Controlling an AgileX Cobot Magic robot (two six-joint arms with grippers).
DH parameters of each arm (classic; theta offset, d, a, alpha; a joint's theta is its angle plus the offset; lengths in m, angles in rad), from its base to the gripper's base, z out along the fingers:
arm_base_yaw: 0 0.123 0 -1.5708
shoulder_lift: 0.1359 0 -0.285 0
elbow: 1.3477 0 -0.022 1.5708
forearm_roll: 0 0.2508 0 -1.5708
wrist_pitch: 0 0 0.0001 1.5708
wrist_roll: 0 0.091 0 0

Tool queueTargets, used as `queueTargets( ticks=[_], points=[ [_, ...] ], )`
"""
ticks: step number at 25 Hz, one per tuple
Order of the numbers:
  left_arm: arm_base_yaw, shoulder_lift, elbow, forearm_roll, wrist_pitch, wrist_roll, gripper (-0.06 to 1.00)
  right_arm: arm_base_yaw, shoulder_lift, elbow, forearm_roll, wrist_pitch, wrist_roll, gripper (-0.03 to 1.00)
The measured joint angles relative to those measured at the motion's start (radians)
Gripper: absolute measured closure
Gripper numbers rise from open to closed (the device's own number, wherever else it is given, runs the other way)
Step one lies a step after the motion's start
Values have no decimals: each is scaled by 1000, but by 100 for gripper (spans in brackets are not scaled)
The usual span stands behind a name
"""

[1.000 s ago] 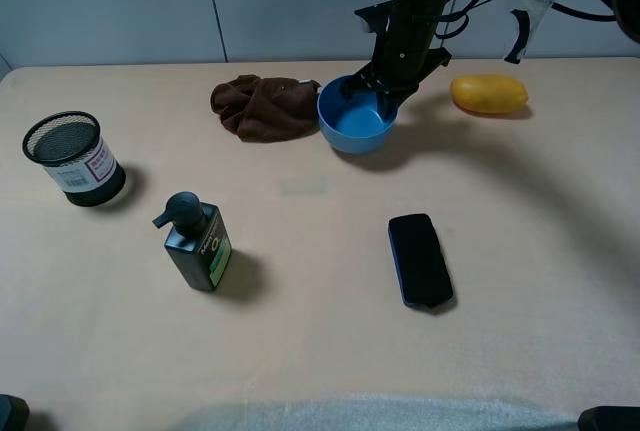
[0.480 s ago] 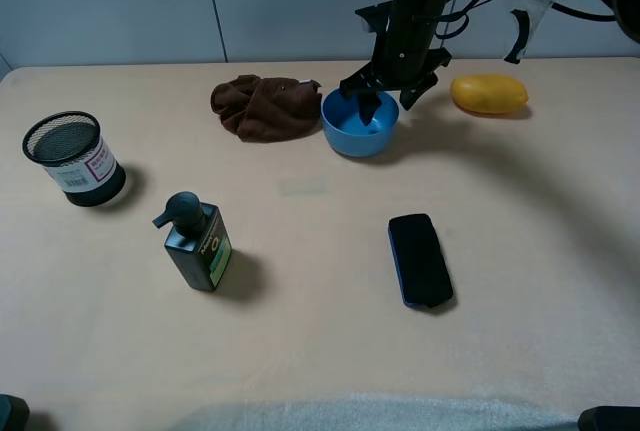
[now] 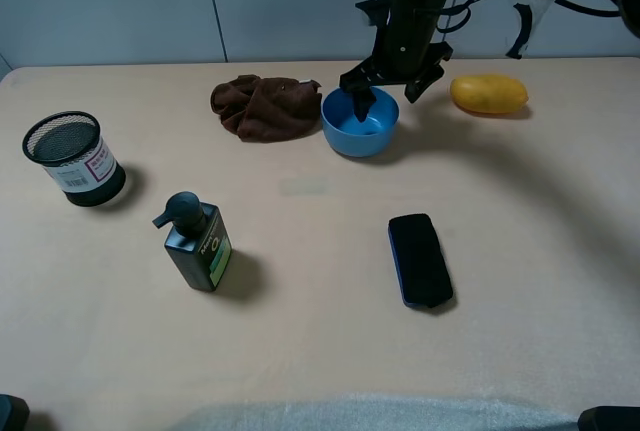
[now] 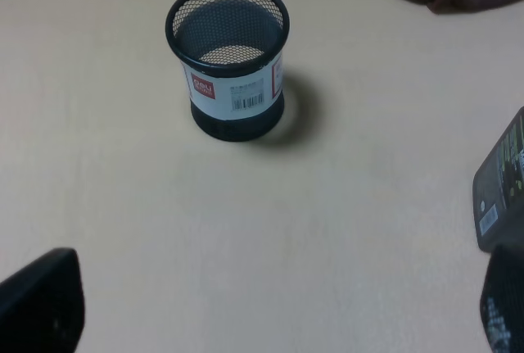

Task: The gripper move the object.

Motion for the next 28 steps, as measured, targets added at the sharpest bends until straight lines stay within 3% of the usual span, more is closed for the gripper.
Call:
queueTargets(
  ticks=[4,16,28],
  points=[
    [0,0,0,0,0,0,-4,0,-56,-2,-6,31,0,34],
    [0,0,0,0,0,0,-4,0,-190,-6,-6,256,0,33],
    [0,0,0,0,0,0,-4,0,-368,-6,14,274,18,33]
  ],
)
